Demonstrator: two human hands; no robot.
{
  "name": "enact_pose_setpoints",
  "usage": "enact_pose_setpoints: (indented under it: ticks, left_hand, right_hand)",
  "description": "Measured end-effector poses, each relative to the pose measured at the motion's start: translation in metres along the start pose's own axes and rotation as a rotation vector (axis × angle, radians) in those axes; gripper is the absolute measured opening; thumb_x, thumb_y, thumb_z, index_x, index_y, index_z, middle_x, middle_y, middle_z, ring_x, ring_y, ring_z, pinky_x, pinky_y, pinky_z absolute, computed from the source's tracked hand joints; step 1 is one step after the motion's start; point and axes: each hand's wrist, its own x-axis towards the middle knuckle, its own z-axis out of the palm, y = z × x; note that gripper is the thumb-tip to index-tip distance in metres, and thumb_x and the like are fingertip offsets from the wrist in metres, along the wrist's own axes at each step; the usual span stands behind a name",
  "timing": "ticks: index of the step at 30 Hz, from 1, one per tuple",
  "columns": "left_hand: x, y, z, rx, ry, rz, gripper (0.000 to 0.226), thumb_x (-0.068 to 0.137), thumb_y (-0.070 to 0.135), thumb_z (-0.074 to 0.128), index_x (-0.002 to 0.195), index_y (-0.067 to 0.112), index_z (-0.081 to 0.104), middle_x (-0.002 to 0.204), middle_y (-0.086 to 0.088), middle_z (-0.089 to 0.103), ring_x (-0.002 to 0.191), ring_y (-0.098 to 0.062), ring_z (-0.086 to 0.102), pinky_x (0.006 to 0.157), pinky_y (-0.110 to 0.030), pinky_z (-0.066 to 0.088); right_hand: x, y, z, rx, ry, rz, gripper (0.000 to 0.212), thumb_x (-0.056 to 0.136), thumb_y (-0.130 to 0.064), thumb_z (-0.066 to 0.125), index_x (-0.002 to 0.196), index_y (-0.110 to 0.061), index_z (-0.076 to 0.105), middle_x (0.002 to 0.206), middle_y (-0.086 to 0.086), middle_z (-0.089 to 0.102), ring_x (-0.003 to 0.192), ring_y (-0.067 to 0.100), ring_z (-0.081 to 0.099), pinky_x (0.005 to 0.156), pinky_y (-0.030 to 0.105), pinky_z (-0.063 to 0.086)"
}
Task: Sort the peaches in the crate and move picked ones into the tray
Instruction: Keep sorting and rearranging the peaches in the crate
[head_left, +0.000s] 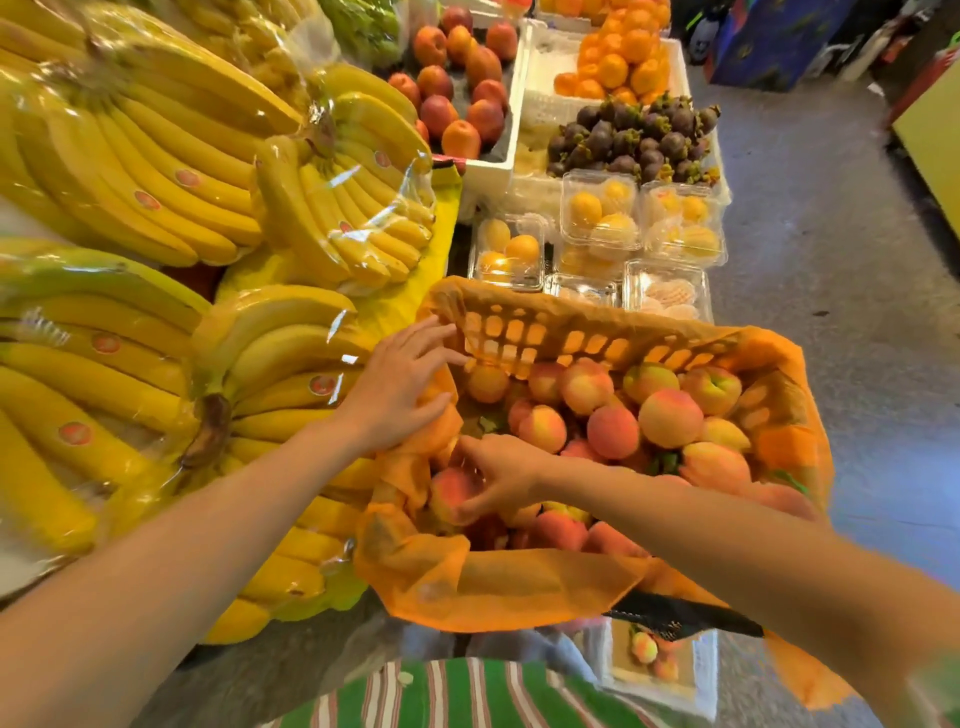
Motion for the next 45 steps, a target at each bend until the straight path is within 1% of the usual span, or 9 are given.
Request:
enact_pose_setpoints:
  ticks: [5,11,14,18,27,31,36,41,45]
  left_hand:
    - [-0.002,-0.008,0.001,-0.116,0.006,0.017,0.042,0.081,0.030,0.058,0.123,0.023,0.059,0.149,-0.001,0.040,0.145,-0.022,0.023,0.111,-0.047,0.025]
    - [-0.002,-0.014,0.003,-0.164,0.016,0.025,0.039,0.082,0.033,0.054,0.119,0.025,0.061,0.146,0.001,0.043,0.144,-0.018,0.024,0.112,-0.049,0.028]
    - [-0.001,-0.016,0.004,-0.191,0.025,0.024,0.036,0.083,0.031,0.054,0.118,0.026,0.062,0.144,0.003,0.045,0.144,-0.016,0.024,0.111,-0.046,0.028]
    - [0.000,-0.016,0.003,-0.219,0.054,0.024,0.036,0.083,0.031,0.052,0.116,0.026,0.063,0.141,0.004,0.048,0.142,-0.015,0.027,0.110,-0.047,0.030]
    - [0.001,-0.021,0.003,-0.257,0.062,0.034,0.036,0.082,0.030,0.048,0.113,0.025,0.065,0.139,0.003,0.051,0.141,-0.015,0.030,0.109,-0.045,0.032]
    - [0.002,-0.021,0.003,-0.271,0.060,0.034,0.035,0.082,0.028,0.049,0.113,0.025,0.066,0.138,0.003,0.051,0.141,-0.015,0.029,0.109,-0.046,0.033]
    - [0.002,-0.022,0.003,-0.285,0.056,0.038,0.034,0.083,0.029,0.049,0.112,0.024,0.066,0.138,0.002,0.052,0.140,-0.016,0.030,0.108,-0.048,0.034]
    - [0.002,-0.023,0.003,-0.288,0.055,0.042,0.034,0.083,0.028,0.050,0.112,0.024,0.066,0.138,0.003,0.051,0.140,-0.015,0.030,0.108,-0.049,0.034]
    - [0.001,-0.023,0.002,-0.288,0.056,0.041,0.034,0.083,0.028,0.049,0.112,0.023,0.066,0.138,0.004,0.051,0.141,-0.015,0.029,0.107,-0.050,0.034]
  right_hand:
    - [0.020,-0.002,0.015,-0.213,0.006,-0.069,0.063,0.080,-0.055,0.066,0.117,-0.008,0.047,0.109,0.013,0.059,0.095,0.029,0.054,0.073,0.032,0.034]
    - [0.032,0.005,0.020,-0.240,0.031,-0.092,0.056,0.082,-0.051,0.065,0.121,-0.012,0.054,0.105,0.011,0.062,0.094,0.028,0.055,0.076,0.037,0.043]
    - [0.031,0.008,0.016,-0.143,0.050,-0.072,0.040,0.086,-0.044,0.063,0.108,-0.011,0.063,0.096,0.009,0.066,0.088,0.027,0.059,0.071,0.040,0.050]
    - [0.032,0.013,-0.008,0.016,0.320,0.058,0.025,0.091,-0.025,0.057,0.107,-0.006,0.058,0.105,0.013,0.059,0.098,0.029,0.057,0.077,0.039,0.047]
    - [0.065,0.036,-0.015,-0.011,0.269,0.435,0.075,0.089,-0.022,0.058,0.149,-0.003,0.017,0.148,0.025,0.025,0.135,0.042,0.028,0.109,0.045,0.033]
    - [0.068,0.037,-0.007,-0.046,0.312,0.378,0.065,0.088,-0.025,0.060,0.142,-0.008,0.029,0.138,0.022,0.036,0.123,0.043,0.039,0.100,0.046,0.040]
    - [0.080,0.038,0.001,0.082,0.437,0.312,0.053,0.087,-0.027,0.061,0.128,-0.004,0.039,0.112,0.020,0.059,0.096,0.039,0.059,0.071,0.041,0.045]
    - [0.079,0.043,-0.011,0.070,0.345,0.310,0.047,0.071,-0.032,0.075,0.109,-0.007,0.062,0.105,0.013,0.064,0.099,0.031,0.059,0.078,0.036,0.048]
    - [0.068,0.051,-0.015,0.095,0.413,0.315,0.058,0.066,-0.030,0.079,0.113,-0.007,0.054,0.104,0.014,0.060,0.101,0.028,0.052,0.071,0.034,0.042]
